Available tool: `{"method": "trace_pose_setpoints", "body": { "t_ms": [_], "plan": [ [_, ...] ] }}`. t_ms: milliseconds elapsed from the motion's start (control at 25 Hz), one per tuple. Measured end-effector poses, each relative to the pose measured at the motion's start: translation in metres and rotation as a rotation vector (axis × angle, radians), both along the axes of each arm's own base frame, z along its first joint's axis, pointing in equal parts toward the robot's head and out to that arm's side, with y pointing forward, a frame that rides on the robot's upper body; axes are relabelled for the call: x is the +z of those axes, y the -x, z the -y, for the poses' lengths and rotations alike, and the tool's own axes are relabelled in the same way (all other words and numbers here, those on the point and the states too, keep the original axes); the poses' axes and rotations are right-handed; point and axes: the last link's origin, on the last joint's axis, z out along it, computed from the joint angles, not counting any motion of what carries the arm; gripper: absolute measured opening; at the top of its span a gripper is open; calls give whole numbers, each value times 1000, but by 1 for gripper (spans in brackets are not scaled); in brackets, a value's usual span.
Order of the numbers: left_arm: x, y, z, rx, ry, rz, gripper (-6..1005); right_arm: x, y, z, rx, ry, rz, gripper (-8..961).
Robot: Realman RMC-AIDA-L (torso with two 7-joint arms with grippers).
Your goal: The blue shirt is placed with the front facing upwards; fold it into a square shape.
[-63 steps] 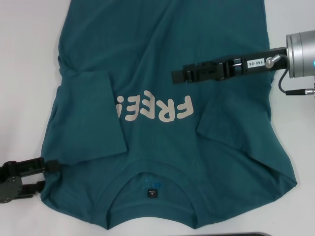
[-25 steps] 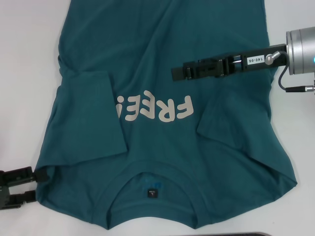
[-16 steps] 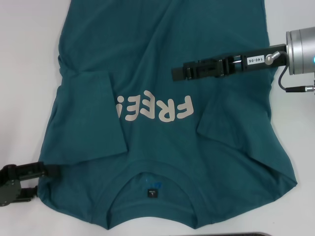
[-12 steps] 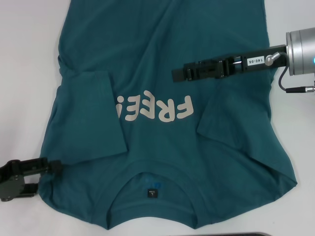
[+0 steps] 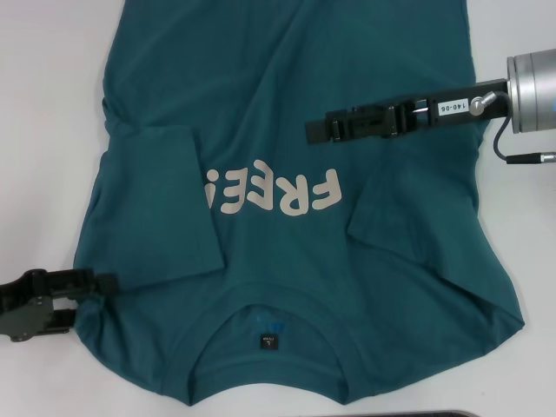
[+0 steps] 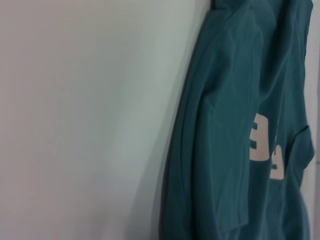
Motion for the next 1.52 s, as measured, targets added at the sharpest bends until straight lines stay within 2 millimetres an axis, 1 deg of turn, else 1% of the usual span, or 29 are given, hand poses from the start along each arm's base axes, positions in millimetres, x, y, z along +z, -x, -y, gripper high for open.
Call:
{"method": "trace_pose_setpoints", "body": {
  "t_ms": [120,320,560,680,760,920,1080,1200,1320,1440,1520],
  "plan": [
    [-1,-6,-3,-33,20,-33,862,1,0,0,-5,0,-2,853],
    [-1,-10,-5,-46,30,-35,662,1,-1,0,-8,-1,-2,852],
    [1,-10,-6,-47,24,-26,450,1,0,-1,-8,-2,-1,853],
    [2,-10,-6,-47,23,-26,210,1,0,-1,-8,-2,-1,853],
    [3,-11,-6,-51,24,-22,181,0,-1,-1,-10,0,-2,854],
    [5,-18,-2,-103,27,23,123,0,-1,0,-19,8,-5,854],
    [8,-21,0,-136,21,33,65,6,-8,0,-45,13,10,854],
    [9,-20,1,-148,17,29,65,16,-22,0,-97,24,62,853],
    [10,-18,0,-158,5,14,66,30,-40,3,-167,65,156,853],
    [10,-16,-3,-157,-13,-7,66,48,-52,13,-207,143,205,853],
    [10,-15,-6,-159,-22,-17,66,59,-56,21,-209,187,207,853]
  ]
}}
